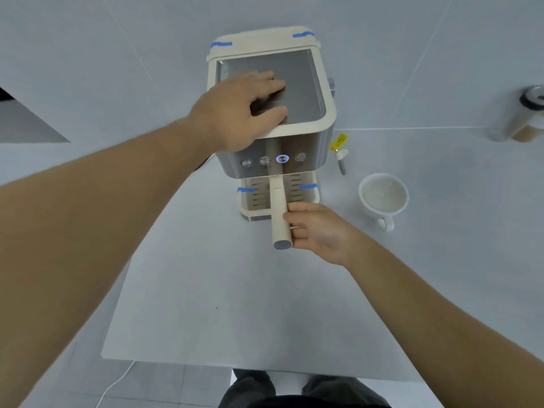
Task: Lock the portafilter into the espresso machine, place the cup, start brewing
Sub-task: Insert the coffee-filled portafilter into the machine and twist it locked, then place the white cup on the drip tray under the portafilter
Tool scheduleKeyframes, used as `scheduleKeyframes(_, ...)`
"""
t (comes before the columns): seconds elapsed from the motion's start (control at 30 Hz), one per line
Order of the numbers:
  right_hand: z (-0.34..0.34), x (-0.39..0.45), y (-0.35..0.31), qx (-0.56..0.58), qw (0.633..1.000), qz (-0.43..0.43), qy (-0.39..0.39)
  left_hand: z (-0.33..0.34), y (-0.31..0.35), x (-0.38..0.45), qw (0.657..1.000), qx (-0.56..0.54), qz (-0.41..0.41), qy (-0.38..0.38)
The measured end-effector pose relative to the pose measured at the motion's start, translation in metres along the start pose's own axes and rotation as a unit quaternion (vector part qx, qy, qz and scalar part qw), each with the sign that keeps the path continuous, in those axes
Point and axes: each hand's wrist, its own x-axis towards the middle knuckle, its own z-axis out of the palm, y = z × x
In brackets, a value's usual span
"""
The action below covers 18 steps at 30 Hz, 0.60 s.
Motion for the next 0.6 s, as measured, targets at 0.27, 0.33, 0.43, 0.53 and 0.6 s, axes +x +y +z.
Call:
scheduleKeyframes(0.27,-0.047,-0.042,-0.023,0.016,0.998,-0.039,0.037,0.006,0.053,-0.045,0.989,-0.13,-0.049,0.045)
scheduleKeyframes(0.33,-0.061,-0.053,-0.03,0.01,0.998,-0.058,0.038,0.012,0.073,-0.065,0.976,-0.192,-0.082,0.066)
scheduleKeyframes(0.43,-0.089,-0.069,-0.041,0.013,0.995,-0.089,0.046,0.031,0.1,-0.084,0.942,-0.302,-0.106,0.096)
scheduleKeyframes(0.53,-0.119,-0.08,-0.049,0.019,0.99,-0.119,0.07,0.064,0.125,-0.09,0.87,-0.451,-0.17,0.103)
scheduleKeyframes(0.6,-0.14,-0.084,-0.051,0.029,0.987,-0.129,0.095,0.094,0.139,-0.088,0.802,-0.542,-0.229,0.099)
